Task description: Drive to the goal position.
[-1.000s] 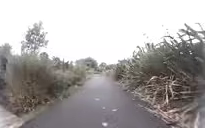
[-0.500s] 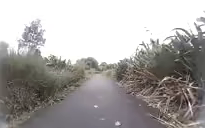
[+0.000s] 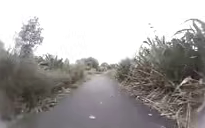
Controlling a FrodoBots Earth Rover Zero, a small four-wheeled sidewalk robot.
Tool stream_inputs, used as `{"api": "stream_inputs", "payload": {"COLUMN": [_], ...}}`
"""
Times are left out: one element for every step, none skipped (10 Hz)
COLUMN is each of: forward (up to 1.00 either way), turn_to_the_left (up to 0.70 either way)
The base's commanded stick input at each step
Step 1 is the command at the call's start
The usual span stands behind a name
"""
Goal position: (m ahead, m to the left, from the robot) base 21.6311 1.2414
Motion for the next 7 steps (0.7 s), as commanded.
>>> {"api": "stream_inputs", "payload": {"forward": [0.85,0.85,0.85,0.85,0.85,0.85,0.85], "turn_to_the_left": [0.00,0.00,0.00,0.00,0.00,0.00,0.00]}}
